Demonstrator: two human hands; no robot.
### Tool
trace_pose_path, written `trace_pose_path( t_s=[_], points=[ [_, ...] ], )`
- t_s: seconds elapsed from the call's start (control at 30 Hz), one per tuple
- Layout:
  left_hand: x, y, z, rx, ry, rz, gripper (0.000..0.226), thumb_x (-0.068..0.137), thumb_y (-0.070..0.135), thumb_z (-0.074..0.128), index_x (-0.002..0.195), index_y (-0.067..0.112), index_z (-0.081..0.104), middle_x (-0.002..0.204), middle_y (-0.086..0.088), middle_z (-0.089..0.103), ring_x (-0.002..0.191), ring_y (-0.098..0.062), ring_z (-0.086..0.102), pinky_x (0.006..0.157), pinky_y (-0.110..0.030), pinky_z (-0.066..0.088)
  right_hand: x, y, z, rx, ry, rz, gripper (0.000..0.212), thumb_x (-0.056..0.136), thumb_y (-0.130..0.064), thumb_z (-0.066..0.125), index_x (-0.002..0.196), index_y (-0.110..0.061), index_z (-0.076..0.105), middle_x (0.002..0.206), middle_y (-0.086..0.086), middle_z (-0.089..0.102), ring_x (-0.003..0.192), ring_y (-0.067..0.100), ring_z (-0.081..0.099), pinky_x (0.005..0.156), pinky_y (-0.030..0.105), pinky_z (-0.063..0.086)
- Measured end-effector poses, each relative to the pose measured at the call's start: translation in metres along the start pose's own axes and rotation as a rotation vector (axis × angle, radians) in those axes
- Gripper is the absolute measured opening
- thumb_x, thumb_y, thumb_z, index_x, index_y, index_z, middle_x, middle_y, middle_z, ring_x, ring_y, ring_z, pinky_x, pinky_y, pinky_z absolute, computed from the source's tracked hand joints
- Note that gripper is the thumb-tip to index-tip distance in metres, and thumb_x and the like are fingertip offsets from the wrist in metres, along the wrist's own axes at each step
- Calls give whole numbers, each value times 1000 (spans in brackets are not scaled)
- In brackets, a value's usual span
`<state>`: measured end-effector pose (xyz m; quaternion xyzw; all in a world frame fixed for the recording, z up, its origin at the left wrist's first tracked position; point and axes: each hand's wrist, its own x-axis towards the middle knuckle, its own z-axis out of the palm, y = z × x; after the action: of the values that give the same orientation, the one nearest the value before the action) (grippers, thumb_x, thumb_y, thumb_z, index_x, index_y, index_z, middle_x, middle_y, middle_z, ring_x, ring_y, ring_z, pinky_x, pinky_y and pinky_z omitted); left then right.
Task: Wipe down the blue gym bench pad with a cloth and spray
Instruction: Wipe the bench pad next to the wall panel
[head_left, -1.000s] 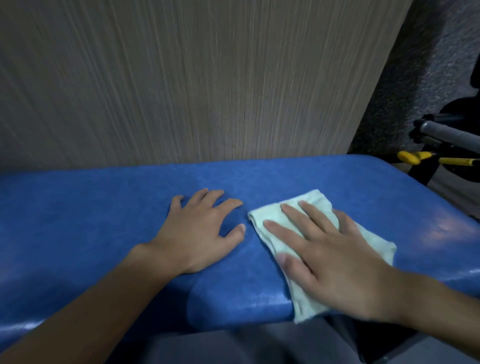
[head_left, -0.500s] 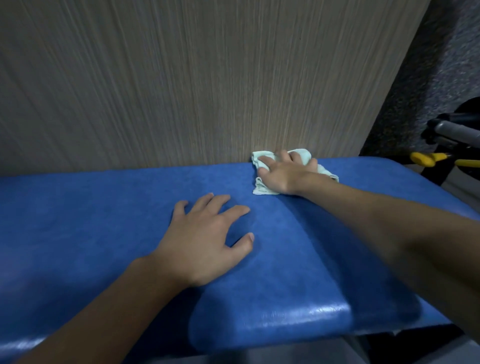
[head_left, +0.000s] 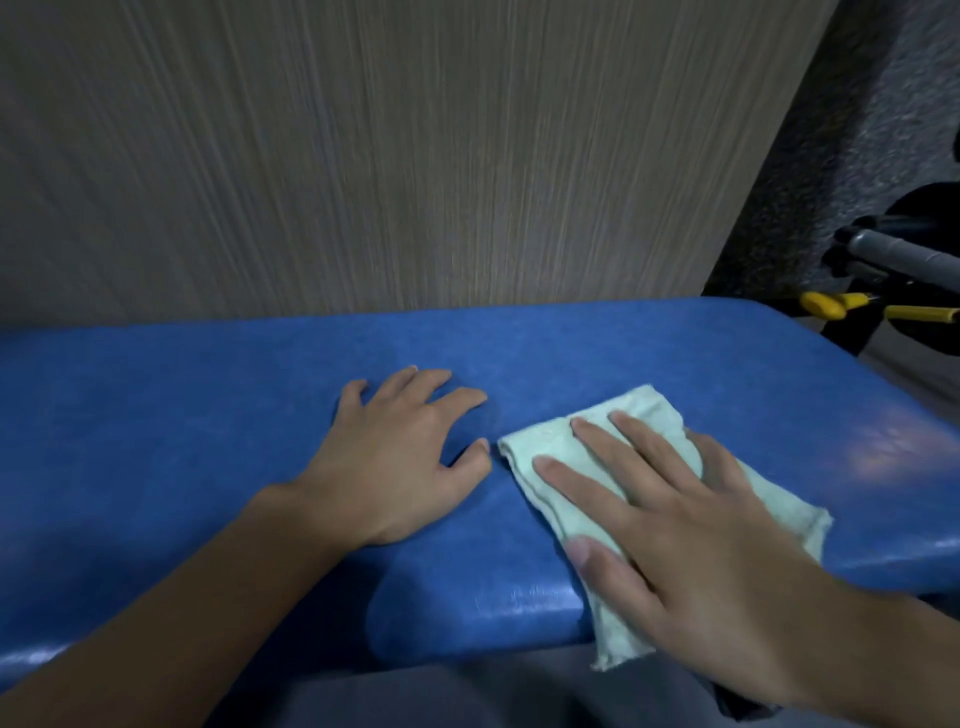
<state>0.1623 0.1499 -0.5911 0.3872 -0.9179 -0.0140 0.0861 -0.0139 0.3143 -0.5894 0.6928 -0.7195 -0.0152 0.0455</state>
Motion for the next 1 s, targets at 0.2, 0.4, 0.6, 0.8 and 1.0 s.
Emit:
trace_pose_path(
  t_s=[0.2, 0.4, 0.6, 0.8, 1.0],
  points=[
    [-8, -5, -12, 21, -51, -2, 85, 72, 69, 5, 149, 43, 30, 157, 15, 26, 145, -4, 18, 118, -47, 18, 83, 11, -6, 130, -83, 103, 66, 86, -70, 3, 150, -54, 3, 165, -14, -3, 151, 15, -7, 117, 56, 4],
    [-12, -12, -14, 59, -87, -51, 91, 66, 79, 1, 146, 47, 28, 155, 19, 25, 145, -4, 18, 115, -47, 21, 211, 35, 3, 138, -89, 238, 55, 95, -59, 17, 149, -49, 21, 165, -6, 10, 151, 23, 5, 111, 64, 5],
    [-10, -11, -14, 67, -72, -40, 83, 69, 77, 5, 141, 46, 34, 147, 20, 33, 140, -7, 28, 111, -46, 26, 204, 26, 2, 133, -107, 256, 56, 97, -55, 14, 152, -45, 20, 166, -3, 8, 152, 25, 0, 111, 64, 3],
    [-8, -14, -14, -42, 39, -36, 75, 79, 67, 10, 135, 36, 48, 135, 17, 50, 127, -12, 45, 104, -46, 34, 87, -14, -2, 151, -70, 134, 59, 97, -60, 12, 154, -45, 6, 167, -4, -5, 152, 25, -10, 116, 61, -2],
    [-17, 24, -35, -184, 265, -86, 58, 89, 52, 27, 130, 25, 57, 134, 9, 56, 120, -18, 53, 101, -45, 40, 23, -10, -40, 564, 42, 87, 48, 103, -51, 22, 143, -36, 42, 159, -9, 29, 151, 13, 6, 120, 54, -3]
  ],
)
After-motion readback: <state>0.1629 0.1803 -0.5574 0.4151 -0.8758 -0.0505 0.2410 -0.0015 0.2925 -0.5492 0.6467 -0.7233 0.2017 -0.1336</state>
